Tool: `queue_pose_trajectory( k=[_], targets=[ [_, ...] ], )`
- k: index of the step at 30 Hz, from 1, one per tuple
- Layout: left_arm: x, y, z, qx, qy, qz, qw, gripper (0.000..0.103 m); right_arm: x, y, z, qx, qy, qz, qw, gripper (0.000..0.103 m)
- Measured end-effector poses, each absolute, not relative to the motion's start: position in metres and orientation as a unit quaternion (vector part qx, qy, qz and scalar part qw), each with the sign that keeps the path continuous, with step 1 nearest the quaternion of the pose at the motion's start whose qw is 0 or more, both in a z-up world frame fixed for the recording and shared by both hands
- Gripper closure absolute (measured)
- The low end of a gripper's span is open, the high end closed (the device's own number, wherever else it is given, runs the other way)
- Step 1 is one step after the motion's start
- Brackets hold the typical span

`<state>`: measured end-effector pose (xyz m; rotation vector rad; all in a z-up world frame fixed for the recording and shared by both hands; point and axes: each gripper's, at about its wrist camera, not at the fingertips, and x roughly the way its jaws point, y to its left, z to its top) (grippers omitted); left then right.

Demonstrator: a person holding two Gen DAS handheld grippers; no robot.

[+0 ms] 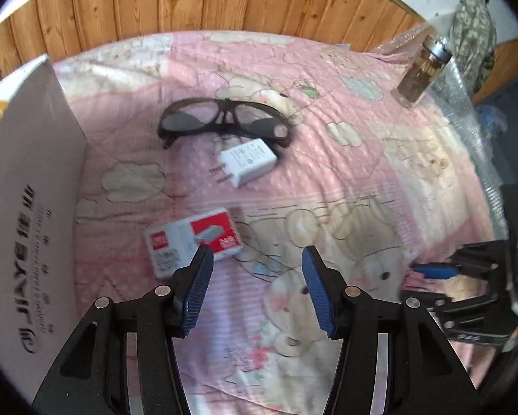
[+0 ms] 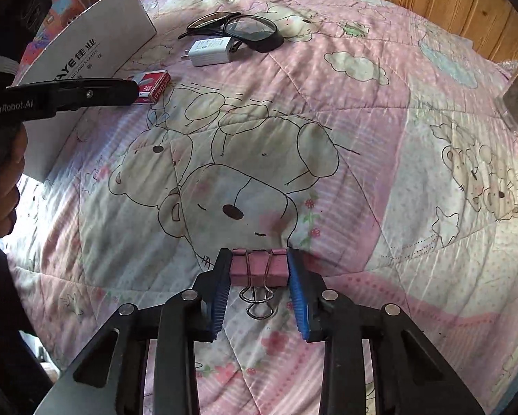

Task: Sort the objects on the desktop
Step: 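Move the right tool to the pink binder clip while the left tool approaches the staples box, then grasp the pink binder clip with the right tool while the left tool grasps the red-white staples box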

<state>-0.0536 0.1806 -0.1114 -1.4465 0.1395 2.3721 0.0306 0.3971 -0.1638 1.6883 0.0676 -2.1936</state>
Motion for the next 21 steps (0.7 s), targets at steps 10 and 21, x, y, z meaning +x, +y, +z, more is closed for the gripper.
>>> queue_pose_trajectory(
  k=[10, 21],
  targets=[
    [-0.083, 0.167, -0.138, -0.519, 0.039, 0.845, 0.125, 0.041, 0.052, 0.406, -0.161, 0.600, 0.047, -0.769, 0.214, 0.027],
    [-0.064, 0.186, -0.124, -0.506, 0.074, 0.833, 0.212, 0.041, 0.064, 0.422, -0.153, 0.566, 0.066, -0.795, 0.208, 0.033]
  ],
)
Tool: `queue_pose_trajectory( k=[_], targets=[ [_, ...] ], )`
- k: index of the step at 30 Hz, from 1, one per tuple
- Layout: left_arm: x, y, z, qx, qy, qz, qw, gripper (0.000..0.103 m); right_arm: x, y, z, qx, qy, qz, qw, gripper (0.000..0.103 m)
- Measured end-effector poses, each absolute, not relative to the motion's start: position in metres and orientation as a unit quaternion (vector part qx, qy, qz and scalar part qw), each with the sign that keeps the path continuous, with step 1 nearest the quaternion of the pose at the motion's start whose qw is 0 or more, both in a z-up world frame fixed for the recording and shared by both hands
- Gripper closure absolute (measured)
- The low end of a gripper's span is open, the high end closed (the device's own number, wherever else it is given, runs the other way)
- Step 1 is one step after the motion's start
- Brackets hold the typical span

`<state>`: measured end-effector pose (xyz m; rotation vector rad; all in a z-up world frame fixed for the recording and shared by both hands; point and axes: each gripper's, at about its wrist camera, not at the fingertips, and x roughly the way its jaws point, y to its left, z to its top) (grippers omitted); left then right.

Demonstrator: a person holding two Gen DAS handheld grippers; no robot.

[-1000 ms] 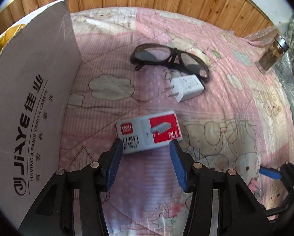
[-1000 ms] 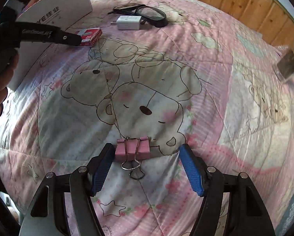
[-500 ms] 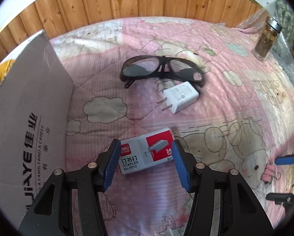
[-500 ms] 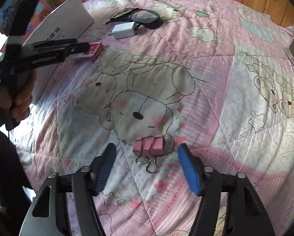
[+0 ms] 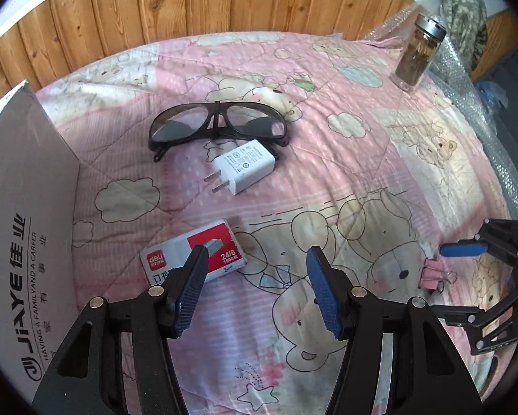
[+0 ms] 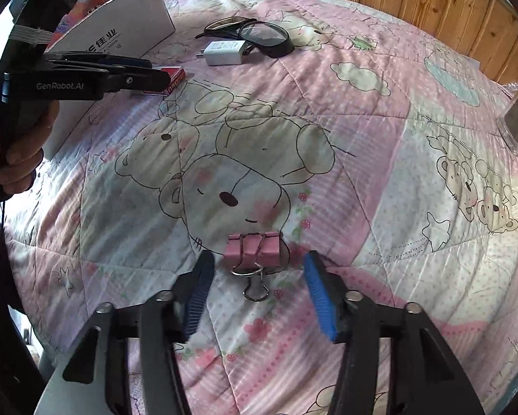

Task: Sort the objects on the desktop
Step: 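Grasp the pink binder clip with the right tool while the left tool grasps the red-white staples box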

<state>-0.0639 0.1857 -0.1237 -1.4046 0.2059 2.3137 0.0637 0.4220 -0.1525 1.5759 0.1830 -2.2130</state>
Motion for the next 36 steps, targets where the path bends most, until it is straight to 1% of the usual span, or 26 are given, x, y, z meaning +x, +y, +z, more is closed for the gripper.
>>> queue_pose_trajectory(
  k=[1, 2, 3, 4, 6, 7, 9, 13, 14, 16, 18, 19, 20, 21, 22, 23, 24, 26, 27, 28, 29, 30, 31, 33, 36],
  targets=[
    [-0.064, 0.189, -0.125, -0.498, 0.097, 0.834, 0.215, 0.041, 0.065, 0.418, -0.151, 0.560, 0.067, -0.798, 0.211, 0.033],
    [-0.063, 0.191, -0.125, -0.485, 0.128, 0.843, 0.194, 0.040, 0.066, 0.413, -0.151, 0.557, 0.069, -0.799, 0.214, 0.033],
    [-0.066, 0.190, -0.125, -0.476, 0.141, 0.852, 0.166, 0.041, 0.067, 0.410, -0.151, 0.555, 0.073, -0.800, 0.216, 0.033],
    [-0.071, 0.182, -0.125, -0.481, 0.122, 0.855, 0.149, 0.041, 0.066, 0.409, -0.151, 0.553, 0.077, -0.801, 0.214, 0.033],
    [-0.082, 0.163, -0.126, -0.503, 0.054, 0.852, 0.137, 0.041, 0.056, 0.400, -0.154, 0.564, 0.078, -0.795, 0.210, 0.051],
    [-0.086, 0.159, -0.128, -0.511, 0.037, 0.848, 0.135, 0.041, 0.056, 0.399, -0.153, 0.560, 0.086, -0.798, 0.203, 0.054],
    [-0.089, 0.162, -0.134, -0.520, 0.039, 0.843, 0.135, 0.041, 0.057, 0.400, -0.152, 0.562, 0.097, -0.797, 0.199, 0.062],
    [-0.084, 0.177, -0.142, -0.502, 0.096, 0.850, 0.126, 0.041, 0.058, 0.401, -0.152, 0.563, 0.100, -0.797, 0.194, 0.067],
    [-0.083, 0.179, -0.142, -0.500, 0.101, 0.851, 0.122, 0.041, 0.057, 0.398, -0.152, 0.563, 0.101, -0.797, 0.193, 0.070],
    [-0.083, 0.181, -0.143, -0.501, 0.103, 0.851, 0.118, 0.041, 0.059, 0.398, -0.150, 0.562, 0.102, -0.798, 0.192, 0.070],
    [-0.082, 0.177, -0.142, -0.501, 0.093, 0.852, 0.120, 0.043, 0.061, 0.398, -0.149, 0.562, 0.100, -0.798, 0.192, 0.070],
    [-0.082, 0.176, -0.141, -0.501, 0.090, 0.852, 0.121, 0.048, 0.058, 0.393, -0.149, 0.562, 0.096, -0.799, 0.191, 0.070],
    [-0.081, 0.175, -0.140, -0.501, 0.084, 0.851, 0.129, 0.058, 0.055, 0.390, -0.150, 0.564, 0.086, -0.799, 0.192, 0.070],
    [-0.080, 0.175, -0.138, -0.502, 0.078, 0.850, 0.139, 0.069, 0.052, 0.393, -0.150, 0.566, 0.074, -0.798, 0.193, 0.070],
    [-0.079, 0.177, -0.136, -0.502, 0.078, 0.849, 0.145, 0.074, 0.051, 0.397, -0.148, 0.568, 0.062, -0.798, 0.195, 0.070],
    [-0.078, 0.180, -0.135, -0.502, 0.081, 0.848, 0.149, 0.086, 0.049, 0.402, -0.147, 0.568, 0.050, -0.797, 0.197, 0.070],
    [-0.078, 0.182, -0.136, -0.503, 0.085, 0.847, 0.151, 0.090, 0.049, 0.405, -0.146, 0.569, 0.039, -0.797, 0.198, 0.070],
    [-0.076, 0.184, -0.134, -0.496, 0.100, 0.850, 0.148, 0.090, 0.048, 0.408, -0.143, 0.569, 0.026, -0.798, 0.198, 0.070],
    [-0.075, 0.184, -0.131, -0.491, 0.105, 0.852, 0.146, 0.084, 0.049, 0.409, -0.142, 0.569, 0.024, -0.798, 0.197, 0.070],
    [-0.075, 0.182, -0.127, -0.488, 0.104, 0.854, 0.147, 0.076, 0.045, 0.412, -0.143, 0.569, 0.025, -0.799, 0.196, 0.070],
    [-0.075, 0.178, -0.124, -0.488, 0.103, 0.854, 0.148, 0.054, 0.043, 0.413, -0.140, 0.568, 0.025, -0.799, 0.195, 0.070],
    [-0.074, 0.173, -0.121, -0.488, 0.107, 0.855, 0.142, 0.046, 0.044, 0.413, -0.139, 0.568, 0.023, -0.799, 0.195, 0.070],
    [-0.073, 0.168, -0.118, -0.488, 0.110, 0.855, 0.138, 0.048, 0.045, 0.414, -0.137, 0.566, 0.022, -0.800, 0.196, 0.070],
    [-0.070, 0.157, -0.117, -0.506, 0.107, 0.845, 0.134, 0.048, 0.043, 0.417, -0.131, 0.563, 0.021, -0.803, 0.197, 0.070],
    [-0.068, 0.142, -0.130, -0.547, 0.104, 0.827, 0.078, 0.048, 0.036, 0.413, -0.133, 0.559, 0.017, -0.805, 0.198, 0.070]
  ],
)
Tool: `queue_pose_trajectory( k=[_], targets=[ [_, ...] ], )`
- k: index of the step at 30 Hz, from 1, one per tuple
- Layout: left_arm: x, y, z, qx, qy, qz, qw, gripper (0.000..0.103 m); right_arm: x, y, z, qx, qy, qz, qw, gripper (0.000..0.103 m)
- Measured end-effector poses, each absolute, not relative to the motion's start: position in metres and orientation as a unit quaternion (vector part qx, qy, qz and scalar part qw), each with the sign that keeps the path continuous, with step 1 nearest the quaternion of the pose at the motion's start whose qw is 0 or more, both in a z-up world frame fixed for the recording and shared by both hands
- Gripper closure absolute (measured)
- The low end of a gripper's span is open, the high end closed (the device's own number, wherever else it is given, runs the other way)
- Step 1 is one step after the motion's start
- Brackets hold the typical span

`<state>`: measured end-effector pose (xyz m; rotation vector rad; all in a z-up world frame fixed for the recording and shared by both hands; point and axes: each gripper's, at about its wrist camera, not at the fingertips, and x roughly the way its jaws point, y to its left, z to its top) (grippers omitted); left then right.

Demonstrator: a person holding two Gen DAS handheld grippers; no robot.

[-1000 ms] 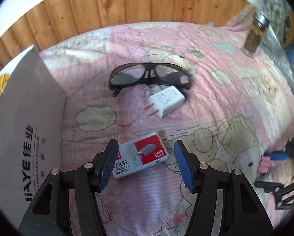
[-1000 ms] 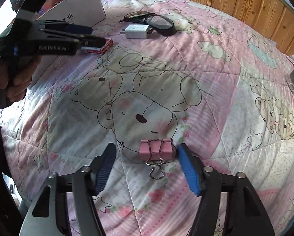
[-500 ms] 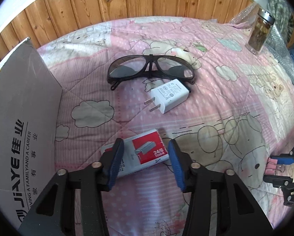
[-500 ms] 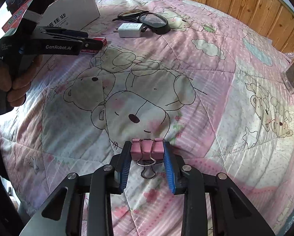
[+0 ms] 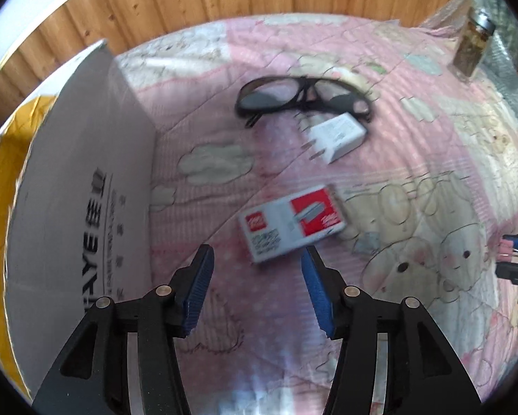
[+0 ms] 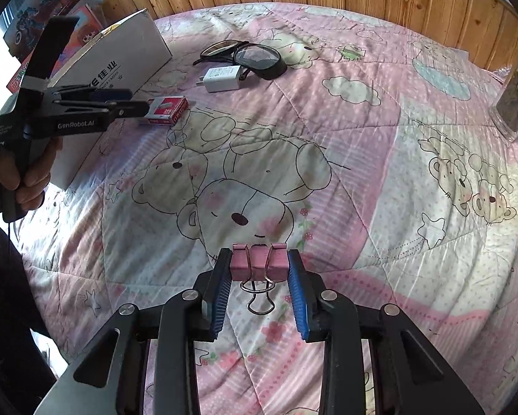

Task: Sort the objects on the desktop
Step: 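Grasp the pink binder clip with the right tool while the left tool grasps the red-white staples box, then lift the binder clip and staples box with both tools toward the box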

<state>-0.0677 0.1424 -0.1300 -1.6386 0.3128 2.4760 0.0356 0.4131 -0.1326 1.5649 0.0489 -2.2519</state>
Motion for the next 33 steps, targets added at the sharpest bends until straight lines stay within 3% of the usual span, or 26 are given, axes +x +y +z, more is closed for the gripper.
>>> queue_pose_trajectory(
  k=[3, 6, 11, 15, 19, 22, 23, 24, 27, 33],
  targets=[
    [-0.077, 0.146, -0.151, -0.563, 0.094, 0.817, 0.079, 0.049, 0.029, 0.409, -0.136, 0.560, 0.018, -0.804, 0.200, 0.070],
    [-0.073, 0.171, -0.145, -0.559, 0.055, 0.806, 0.190, 0.048, 0.026, 0.406, -0.138, 0.562, 0.022, -0.802, 0.202, 0.070],
    [-0.065, 0.189, -0.123, -0.508, 0.121, 0.834, 0.178, 0.048, 0.024, 0.407, -0.141, 0.563, 0.021, -0.801, 0.202, 0.070],
    [-0.069, 0.210, -0.131, -0.506, 0.131, 0.826, 0.212, 0.047, 0.023, 0.409, -0.144, 0.566, 0.019, -0.799, 0.201, 0.070],
    [-0.076, 0.231, -0.156, -0.500, 0.177, 0.831, 0.170, 0.040, 0.024, 0.408, -0.148, 0.566, 0.020, -0.799, 0.203, 0.070],
    [-0.081, 0.218, -0.155, -0.522, 0.116, 0.827, 0.174, 0.056, 0.027, 0.408, -0.154, 0.565, 0.028, -0.801, 0.199, 0.067],
    [-0.079, 0.214, -0.153, -0.520, 0.116, 0.828, 0.173, 0.077, 0.028, 0.407, -0.157, 0.565, 0.036, -0.801, 0.196, 0.064],
    [-0.078, 0.214, -0.152, -0.519, 0.121, 0.828, 0.173, 0.088, 0.029, 0.405, -0.160, 0.565, 0.048, -0.800, 0.194, 0.064],
    [-0.077, 0.209, -0.148, -0.524, 0.096, 0.828, 0.172, 0.089, 0.032, 0.400, -0.163, 0.558, 0.071, -0.804, 0.192, 0.070],
    [-0.069, 0.199, -0.126, -0.524, 0.028, 0.830, 0.191, 0.089, 0.031, 0.407, -0.159, 0.560, 0.025, -0.806, 0.189, 0.070]
  ],
)
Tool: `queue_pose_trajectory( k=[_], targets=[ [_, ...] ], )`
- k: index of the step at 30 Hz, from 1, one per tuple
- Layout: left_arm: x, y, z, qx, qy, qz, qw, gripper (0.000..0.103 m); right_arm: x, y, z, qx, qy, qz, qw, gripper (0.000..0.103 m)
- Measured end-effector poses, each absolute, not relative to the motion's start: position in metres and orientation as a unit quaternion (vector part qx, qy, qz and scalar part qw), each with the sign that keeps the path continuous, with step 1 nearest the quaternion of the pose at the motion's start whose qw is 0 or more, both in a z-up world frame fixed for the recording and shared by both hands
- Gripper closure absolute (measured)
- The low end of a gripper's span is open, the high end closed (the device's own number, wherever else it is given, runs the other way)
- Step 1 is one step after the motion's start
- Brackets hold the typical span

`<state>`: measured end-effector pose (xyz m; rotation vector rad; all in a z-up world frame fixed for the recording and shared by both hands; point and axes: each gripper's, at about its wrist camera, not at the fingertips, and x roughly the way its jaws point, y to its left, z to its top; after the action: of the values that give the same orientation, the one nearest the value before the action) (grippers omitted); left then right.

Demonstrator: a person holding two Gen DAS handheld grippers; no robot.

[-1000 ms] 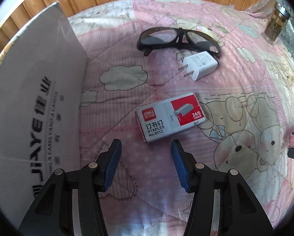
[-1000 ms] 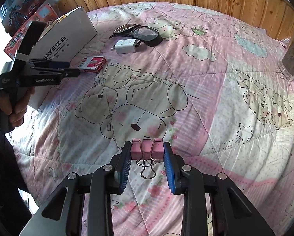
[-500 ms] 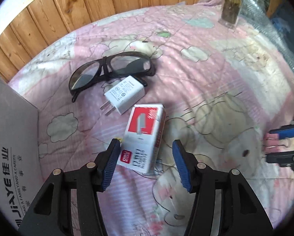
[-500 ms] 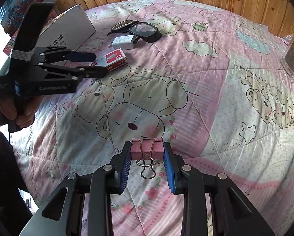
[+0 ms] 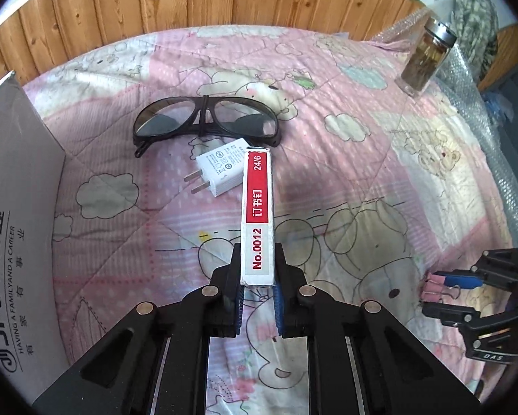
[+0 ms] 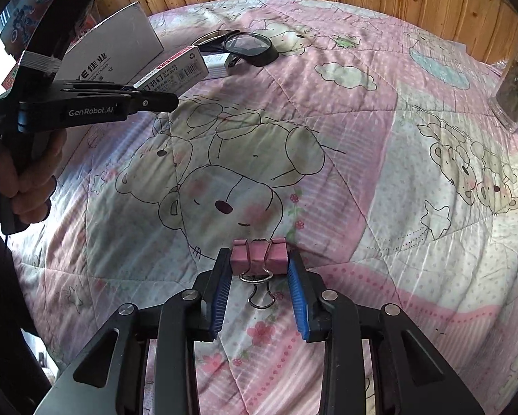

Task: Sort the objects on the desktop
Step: 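Lift the binder clip and staples box with both tools toward the box, then carry the binder clip and staples box with both tools over the box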

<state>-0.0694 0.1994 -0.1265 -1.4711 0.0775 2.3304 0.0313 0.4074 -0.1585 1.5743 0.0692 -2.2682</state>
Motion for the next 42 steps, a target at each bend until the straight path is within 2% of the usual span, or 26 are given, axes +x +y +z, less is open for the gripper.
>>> queue_pose_trajectory(
  k=[9, 18, 42],
  targets=[
    [-0.044, 0.182, -0.082, -0.503, -0.011, 0.842, 0.194, 0.090, 0.031, 0.387, -0.118, 0.527, 0.020, -0.829, 0.186, 0.070],
    [-0.010, 0.151, -0.047, -0.483, -0.027, 0.861, 0.156, 0.090, 0.038, 0.341, -0.097, 0.502, 0.031, -0.841, 0.201, 0.070],
    [0.034, 0.076, 0.009, -0.443, -0.050, 0.889, 0.105, 0.090, 0.062, 0.263, -0.048, 0.460, 0.045, -0.852, 0.246, 0.070]
  ],
)
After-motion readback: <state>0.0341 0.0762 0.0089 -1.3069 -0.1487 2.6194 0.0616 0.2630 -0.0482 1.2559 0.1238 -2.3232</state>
